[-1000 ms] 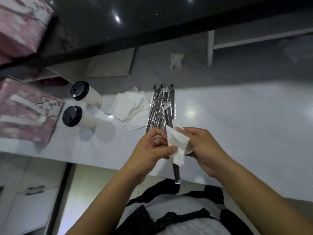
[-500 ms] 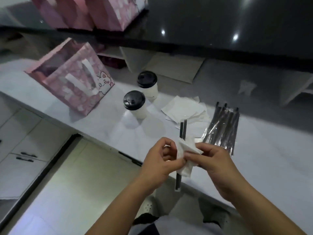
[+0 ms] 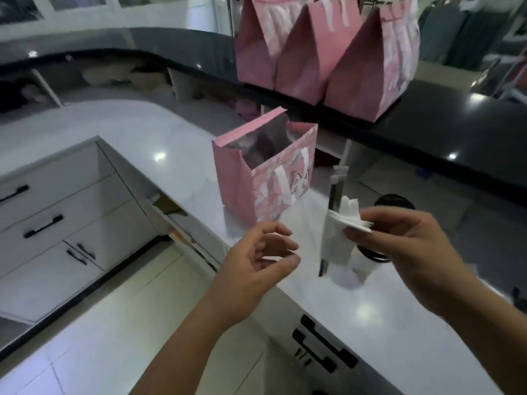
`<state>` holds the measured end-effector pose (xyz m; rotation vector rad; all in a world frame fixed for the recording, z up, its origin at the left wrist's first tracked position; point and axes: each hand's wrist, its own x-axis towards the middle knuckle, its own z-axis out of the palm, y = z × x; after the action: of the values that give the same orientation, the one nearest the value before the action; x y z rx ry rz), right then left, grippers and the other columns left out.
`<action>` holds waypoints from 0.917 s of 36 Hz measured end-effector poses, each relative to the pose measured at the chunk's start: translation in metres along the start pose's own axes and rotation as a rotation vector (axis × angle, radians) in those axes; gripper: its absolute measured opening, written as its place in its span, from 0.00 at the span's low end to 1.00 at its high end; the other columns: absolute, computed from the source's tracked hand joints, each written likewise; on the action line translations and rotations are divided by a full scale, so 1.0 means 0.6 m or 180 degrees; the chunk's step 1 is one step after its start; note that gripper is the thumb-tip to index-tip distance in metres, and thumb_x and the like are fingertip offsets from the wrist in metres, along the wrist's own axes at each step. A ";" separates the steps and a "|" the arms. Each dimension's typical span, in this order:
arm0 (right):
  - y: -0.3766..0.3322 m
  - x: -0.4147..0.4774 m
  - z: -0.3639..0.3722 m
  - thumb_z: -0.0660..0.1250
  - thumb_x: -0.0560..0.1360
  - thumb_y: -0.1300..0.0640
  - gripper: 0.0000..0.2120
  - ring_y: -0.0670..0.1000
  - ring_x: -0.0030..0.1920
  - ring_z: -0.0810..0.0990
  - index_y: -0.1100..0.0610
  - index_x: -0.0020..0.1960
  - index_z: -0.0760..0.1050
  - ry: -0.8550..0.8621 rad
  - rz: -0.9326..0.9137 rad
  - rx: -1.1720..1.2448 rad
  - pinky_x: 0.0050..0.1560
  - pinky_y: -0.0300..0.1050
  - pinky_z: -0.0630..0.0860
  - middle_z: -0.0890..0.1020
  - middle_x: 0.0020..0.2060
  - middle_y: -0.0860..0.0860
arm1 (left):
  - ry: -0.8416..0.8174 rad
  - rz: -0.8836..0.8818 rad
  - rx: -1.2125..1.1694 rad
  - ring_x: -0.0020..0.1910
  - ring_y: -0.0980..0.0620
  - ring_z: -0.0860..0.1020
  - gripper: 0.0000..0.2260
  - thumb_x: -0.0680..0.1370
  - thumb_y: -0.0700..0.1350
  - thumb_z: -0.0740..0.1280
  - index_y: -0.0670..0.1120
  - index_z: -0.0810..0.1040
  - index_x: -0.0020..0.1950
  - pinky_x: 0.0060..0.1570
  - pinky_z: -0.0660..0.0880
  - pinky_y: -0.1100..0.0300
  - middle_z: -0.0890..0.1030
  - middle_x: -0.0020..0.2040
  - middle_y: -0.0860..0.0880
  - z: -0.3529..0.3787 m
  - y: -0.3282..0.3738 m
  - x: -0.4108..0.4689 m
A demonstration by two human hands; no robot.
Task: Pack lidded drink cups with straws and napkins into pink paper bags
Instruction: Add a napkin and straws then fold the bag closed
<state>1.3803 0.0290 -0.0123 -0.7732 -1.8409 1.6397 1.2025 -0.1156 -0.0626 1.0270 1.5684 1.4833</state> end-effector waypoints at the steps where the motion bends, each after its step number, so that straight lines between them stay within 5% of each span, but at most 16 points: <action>1: -0.018 0.023 0.002 0.75 0.66 0.53 0.08 0.55 0.43 0.83 0.53 0.45 0.86 -0.0032 -0.0196 -0.0078 0.46 0.49 0.78 0.86 0.43 0.54 | 0.0120 0.0078 0.0049 0.53 0.51 0.82 0.12 0.76 0.38 0.73 0.48 0.78 0.57 0.54 0.80 0.56 0.84 0.52 0.48 -0.025 0.003 0.012; 5: -0.075 0.115 0.009 0.79 0.61 0.41 0.14 0.50 0.45 0.82 0.47 0.43 0.87 -0.0175 -0.1052 -0.0593 0.45 0.37 0.77 0.83 0.45 0.47 | 0.0575 0.0369 0.0324 0.53 0.52 0.82 0.10 0.77 0.36 0.71 0.50 0.81 0.53 0.52 0.78 0.61 0.84 0.50 0.51 -0.115 0.023 0.059; 10: -0.098 0.238 0.042 0.76 0.66 0.60 0.06 0.68 0.33 0.77 0.57 0.43 0.86 -0.0362 -0.1405 -0.0920 0.30 0.44 0.75 0.85 0.45 0.53 | 0.0954 0.0540 0.0848 0.55 0.61 0.79 0.11 0.77 0.37 0.70 0.53 0.81 0.52 0.50 0.76 0.70 0.82 0.50 0.61 -0.195 0.062 0.123; 12: -0.097 0.283 0.058 0.74 0.67 0.61 0.06 0.64 0.29 0.79 0.60 0.43 0.85 -0.0519 -0.1383 -0.0745 0.30 0.42 0.78 0.86 0.44 0.55 | 0.0999 0.0533 0.0995 0.56 0.63 0.79 0.10 0.76 0.39 0.71 0.54 0.81 0.53 0.50 0.76 0.71 0.81 0.51 0.63 -0.215 0.076 0.154; 15: -0.088 0.349 0.076 0.75 0.66 0.60 0.07 0.51 0.38 0.86 0.57 0.44 0.84 -0.0658 -0.1251 -0.0741 0.42 0.38 0.81 0.87 0.41 0.53 | 0.0981 0.0423 0.1333 0.55 0.64 0.78 0.09 0.76 0.42 0.72 0.56 0.81 0.51 0.50 0.75 0.74 0.81 0.50 0.64 -0.236 0.090 0.218; 20: -0.031 0.468 0.073 0.75 0.71 0.54 0.05 0.62 0.41 0.84 0.49 0.47 0.86 -0.0877 -0.0870 -0.1644 0.44 0.62 0.80 0.86 0.37 0.53 | 0.0323 0.0202 0.2306 0.61 0.62 0.73 0.09 0.74 0.46 0.74 0.60 0.82 0.48 0.63 0.72 0.60 0.76 0.61 0.61 -0.256 0.091 0.364; 24: 0.016 0.530 0.077 0.70 0.76 0.55 0.06 0.39 0.41 0.81 0.47 0.49 0.85 -0.1080 -0.0608 -0.2609 0.44 0.43 0.77 0.84 0.40 0.39 | -0.0387 -0.0072 0.2701 0.71 0.55 0.66 0.10 0.73 0.46 0.74 0.61 0.85 0.51 0.66 0.67 0.58 0.68 0.73 0.55 -0.251 0.075 0.457; 30: 0.062 0.579 0.118 0.64 0.77 0.55 0.09 0.51 0.45 0.82 0.51 0.50 0.83 -0.1502 -0.0283 -0.3450 0.49 0.54 0.79 0.85 0.46 0.47 | -0.0906 -0.0139 0.3202 0.66 0.53 0.71 0.29 0.73 0.43 0.71 0.63 0.70 0.70 0.61 0.75 0.53 0.65 0.72 0.57 -0.264 0.038 0.511; 33: 0.076 0.601 0.139 0.64 0.78 0.55 0.10 0.54 0.48 0.82 0.50 0.53 0.83 -0.1565 -0.0195 -0.3753 0.50 0.53 0.79 0.85 0.49 0.49 | -0.0884 -0.0124 0.3052 0.61 0.53 0.74 0.32 0.74 0.40 0.67 0.66 0.65 0.73 0.55 0.77 0.52 0.68 0.70 0.60 -0.281 0.032 0.520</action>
<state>1.0762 0.2400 -0.0567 -0.7365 -3.1623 0.5649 0.9222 0.1000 -0.0282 1.6088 2.0901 0.4568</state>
